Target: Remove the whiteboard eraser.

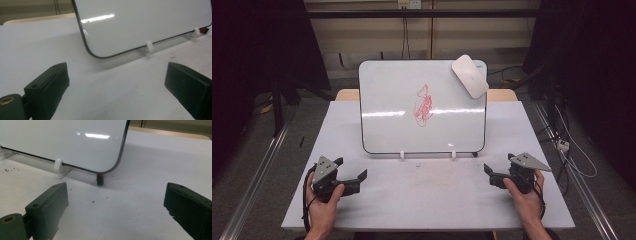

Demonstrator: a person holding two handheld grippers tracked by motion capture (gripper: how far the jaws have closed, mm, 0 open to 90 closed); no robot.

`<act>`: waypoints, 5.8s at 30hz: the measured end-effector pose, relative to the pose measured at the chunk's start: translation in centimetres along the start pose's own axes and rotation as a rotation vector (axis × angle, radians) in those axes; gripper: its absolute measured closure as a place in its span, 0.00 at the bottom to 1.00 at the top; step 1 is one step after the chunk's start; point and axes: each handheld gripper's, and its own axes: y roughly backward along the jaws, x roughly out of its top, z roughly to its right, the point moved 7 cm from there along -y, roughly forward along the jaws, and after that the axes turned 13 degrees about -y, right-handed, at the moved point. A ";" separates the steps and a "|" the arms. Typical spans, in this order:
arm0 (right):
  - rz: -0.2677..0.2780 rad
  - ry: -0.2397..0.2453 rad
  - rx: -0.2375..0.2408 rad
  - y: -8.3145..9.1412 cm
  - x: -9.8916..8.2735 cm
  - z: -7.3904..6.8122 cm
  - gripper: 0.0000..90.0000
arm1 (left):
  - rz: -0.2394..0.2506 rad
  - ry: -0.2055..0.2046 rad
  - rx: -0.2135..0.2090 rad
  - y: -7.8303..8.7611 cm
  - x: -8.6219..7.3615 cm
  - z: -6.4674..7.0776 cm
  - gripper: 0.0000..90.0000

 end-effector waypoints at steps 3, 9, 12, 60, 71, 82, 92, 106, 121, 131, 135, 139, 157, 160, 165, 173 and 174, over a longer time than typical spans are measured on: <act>0.003 0.002 0.008 -0.1 0.0 -0.1 0.05 | -0.011 -0.006 0.012 -0.1 -0.1 -0.1 0.06; -0.006 0.015 0.025 -0.3 -0.2 -0.6 0.06 | -0.029 0.013 0.026 -0.3 -0.4 -0.4 0.06; 0.002 0.019 0.021 -0.4 -0.1 -0.8 0.06 | -0.031 0.015 0.025 -0.3 -0.4 -0.4 0.06; 0.072 0.189 0.009 -4.7 13.5 -5.0 0.06 | -0.035 0.029 0.007 -0.8 -0.4 -0.8 0.06; 0.090 0.239 -0.038 -5.6 18.5 -5.2 0.07 | -0.038 0.012 0.005 -0.9 -0.2 -0.7 0.06; 0.065 0.277 -0.053 -7.5 21.3 -5.4 0.09 | -0.048 0.010 0.009 -0.7 -0.4 -0.7 0.06; 0.050 0.354 -0.080 -8.8 22.5 -5.9 0.15 | -0.041 0.011 0.008 -0.5 -0.6 -0.7 0.06; 0.036 0.443 -0.149 -11.2 23.4 -6.6 0.23 | -0.039 0.020 0.006 -0.3 -0.7 -0.8 0.06; 0.017 0.474 -0.182 -11.5 22.9 -6.6 0.32 | -0.041 0.017 0.005 -0.2 -0.7 -0.7 0.06; 0.002 0.467 -0.198 -11.6 22.9 -6.5 0.34 | -0.041 0.019 0.008 -0.3 -0.7 -0.8 0.06; 0.000 0.461 -0.201 -11.5 22.9 -6.6 0.35 | -0.040 0.022 0.010 -0.2 -0.7 -0.8 0.06; -0.008 0.451 -0.195 -11.4 23.0 -6.6 0.35 | -0.040 0.018 0.010 -0.2 -0.7 -0.8 0.06; -0.024 0.348 -0.095 -10.8 23.1 -6.2 0.35 | -0.048 0.013 0.008 -0.3 -0.8 -0.8 0.06; -0.021 0.335 -0.078 -10.6 23.0 -6.2 0.35 | -0.046 0.016 0.012 -0.3 -0.8 -0.9 0.06; -0.002 0.321 -0.044 -10.1 23.0 -6.5 0.35 | -0.049 0.013 0.012 -0.3 -0.8 -0.9 0.06; 0.038 0.331 -0.001 -8.8 22.5 -7.6 0.35 | -0.044 0.015 0.015 -0.1 -0.7 -0.9 0.06; 0.043 0.333 0.005 -8.7 22.3 -7.9 0.35 | -0.044 0.015 0.017 -0.1 -0.7 -1.0 0.06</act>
